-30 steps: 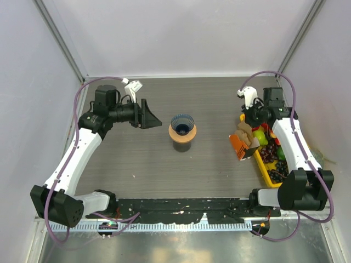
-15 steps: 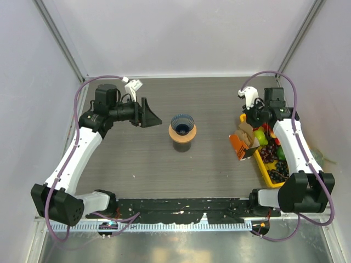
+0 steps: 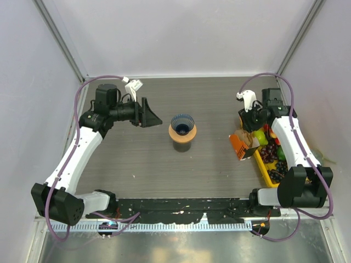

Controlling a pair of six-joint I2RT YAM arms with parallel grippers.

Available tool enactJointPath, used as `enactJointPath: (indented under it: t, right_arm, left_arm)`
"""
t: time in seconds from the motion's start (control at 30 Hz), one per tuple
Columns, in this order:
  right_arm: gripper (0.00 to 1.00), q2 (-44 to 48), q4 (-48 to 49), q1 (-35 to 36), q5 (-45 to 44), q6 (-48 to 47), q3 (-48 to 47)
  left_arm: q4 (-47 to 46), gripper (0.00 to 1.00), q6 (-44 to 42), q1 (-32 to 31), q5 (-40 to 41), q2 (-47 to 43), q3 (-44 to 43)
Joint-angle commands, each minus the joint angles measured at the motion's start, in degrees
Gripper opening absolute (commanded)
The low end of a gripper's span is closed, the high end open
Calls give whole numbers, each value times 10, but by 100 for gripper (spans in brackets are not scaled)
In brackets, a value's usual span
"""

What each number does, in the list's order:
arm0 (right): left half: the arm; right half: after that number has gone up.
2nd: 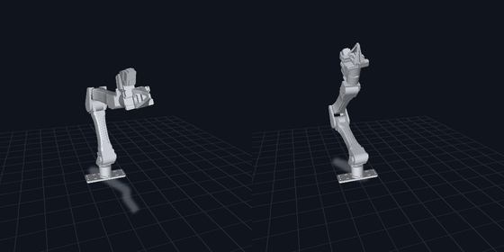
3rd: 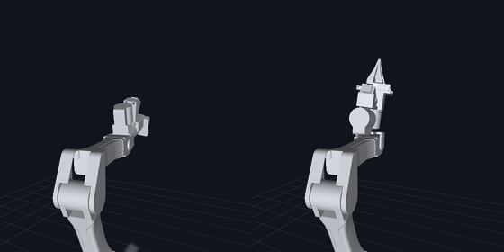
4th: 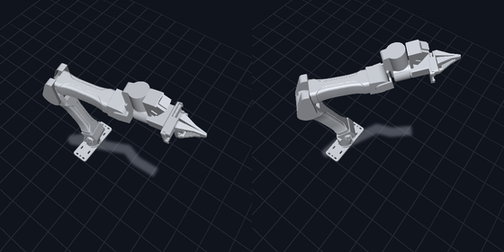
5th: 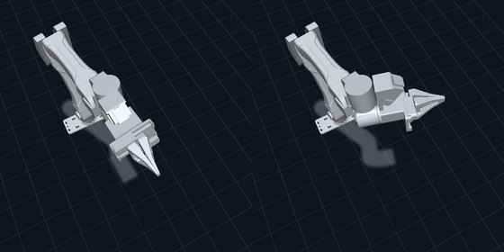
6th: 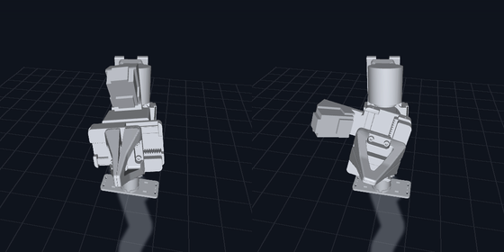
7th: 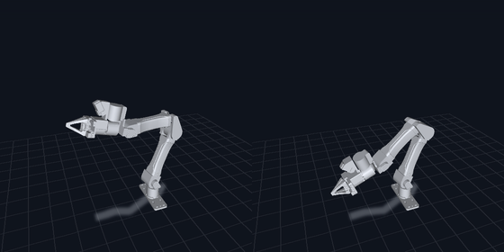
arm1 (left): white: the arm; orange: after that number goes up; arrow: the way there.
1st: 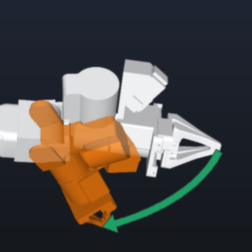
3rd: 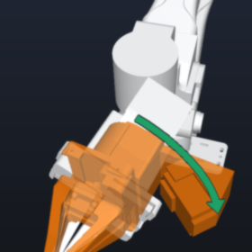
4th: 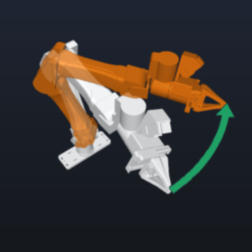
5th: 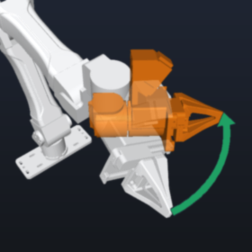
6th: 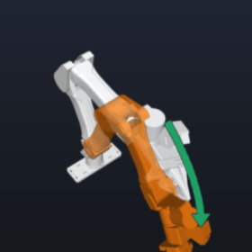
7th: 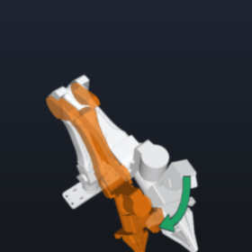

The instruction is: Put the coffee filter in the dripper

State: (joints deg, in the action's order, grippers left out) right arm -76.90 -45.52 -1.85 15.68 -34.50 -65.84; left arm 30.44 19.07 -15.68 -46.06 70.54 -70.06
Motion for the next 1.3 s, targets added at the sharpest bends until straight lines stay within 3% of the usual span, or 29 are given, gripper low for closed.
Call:
enactJointPath:
  t: [0.0,0.33,1.27]
  right_arm:
    - [42,-1,-10,-13,16,19,-41]
    - [34,-20,32,-56,-11,48,-37]
    - [30,-71,56,-62,5,70,-46]
  left_arm:
    - [-23,65,-5,-1,-3,-3,-10]
    - [-41,65,7,-1,-6,0,1]
    - [-42,65,5,-1,-6,13,-2]
